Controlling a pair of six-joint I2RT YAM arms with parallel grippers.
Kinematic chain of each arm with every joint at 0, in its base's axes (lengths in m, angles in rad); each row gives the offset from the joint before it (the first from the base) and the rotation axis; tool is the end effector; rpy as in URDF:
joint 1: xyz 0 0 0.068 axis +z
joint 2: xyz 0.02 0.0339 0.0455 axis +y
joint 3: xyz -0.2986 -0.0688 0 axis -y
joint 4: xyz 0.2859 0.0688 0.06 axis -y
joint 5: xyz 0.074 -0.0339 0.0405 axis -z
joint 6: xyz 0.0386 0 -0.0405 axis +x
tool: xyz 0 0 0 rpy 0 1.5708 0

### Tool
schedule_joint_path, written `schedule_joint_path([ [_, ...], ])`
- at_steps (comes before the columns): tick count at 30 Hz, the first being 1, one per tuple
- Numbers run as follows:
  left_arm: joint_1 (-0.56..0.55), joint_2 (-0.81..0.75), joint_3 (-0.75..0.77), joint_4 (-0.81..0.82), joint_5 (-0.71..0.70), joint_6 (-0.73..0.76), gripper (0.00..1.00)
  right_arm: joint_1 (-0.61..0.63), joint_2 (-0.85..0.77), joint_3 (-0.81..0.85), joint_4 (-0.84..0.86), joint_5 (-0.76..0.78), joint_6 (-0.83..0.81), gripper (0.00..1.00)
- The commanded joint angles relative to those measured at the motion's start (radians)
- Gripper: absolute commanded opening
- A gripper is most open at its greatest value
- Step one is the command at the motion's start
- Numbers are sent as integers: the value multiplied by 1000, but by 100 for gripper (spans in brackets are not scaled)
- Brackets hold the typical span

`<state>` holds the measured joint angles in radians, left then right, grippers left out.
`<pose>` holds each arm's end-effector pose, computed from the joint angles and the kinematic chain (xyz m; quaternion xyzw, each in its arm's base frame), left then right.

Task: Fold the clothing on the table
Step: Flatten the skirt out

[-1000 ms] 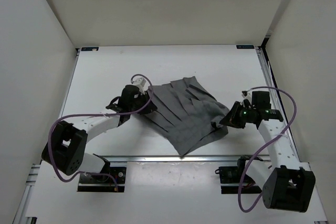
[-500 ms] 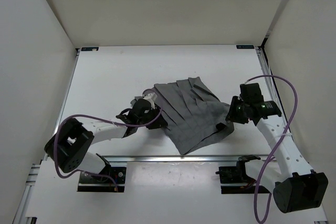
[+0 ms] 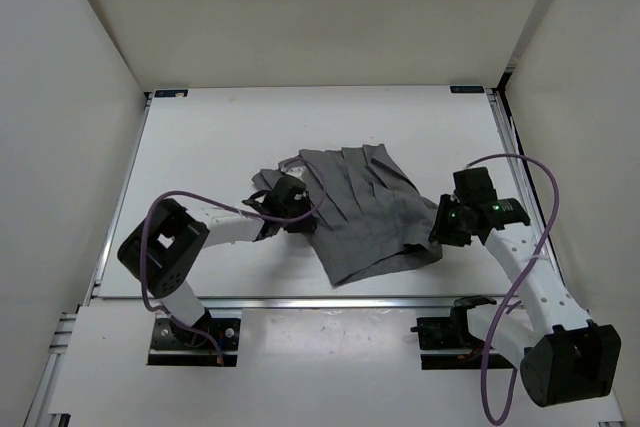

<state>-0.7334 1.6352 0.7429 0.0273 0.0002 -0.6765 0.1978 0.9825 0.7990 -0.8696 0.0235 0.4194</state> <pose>0.2514 -0.2265 0.1409 0.0267 0.9380 -0.2240 0.2632 0.1983 0.0388 0.2709 0.1099 0.9604 0.0669 0.2473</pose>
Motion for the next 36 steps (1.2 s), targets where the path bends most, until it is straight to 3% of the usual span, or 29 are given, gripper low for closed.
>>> schedule_joint_path([
  [1, 87, 8, 70, -93, -101, 90, 23, 40, -18, -26, 41, -45, 33, 33],
  [8, 193, 52, 268, -196, -131, 181, 22, 94, 51, -81, 159, -88, 58, 33],
  [12, 206, 48, 286, -201, -129, 183, 22, 95, 108, -96, 222, -96, 61, 31],
  [13, 207, 37, 274, -202, -134, 183, 22, 95, 117, -89, 245, -97, 62, 28],
  [14, 204, 32, 262, -190, -126, 173, 22, 103, 136, -92, 253, -94, 56, 11],
  [15, 204, 16, 241, -185, -105, 167, 23, 100, 152, -90, 248, -96, 58, 0],
  [19, 201, -99, 129, -142, -22, 126, 28, 85, 131, -99, 193, -42, 50, 0],
  [26, 115, -294, -89, -110, 14, 35, 38, -129, -54, -198, 176, -91, 4, 0],
  [36, 37, -368, -277, 3, 96, -92, 39, -40, 28, -187, 184, -69, 55, 0],
])
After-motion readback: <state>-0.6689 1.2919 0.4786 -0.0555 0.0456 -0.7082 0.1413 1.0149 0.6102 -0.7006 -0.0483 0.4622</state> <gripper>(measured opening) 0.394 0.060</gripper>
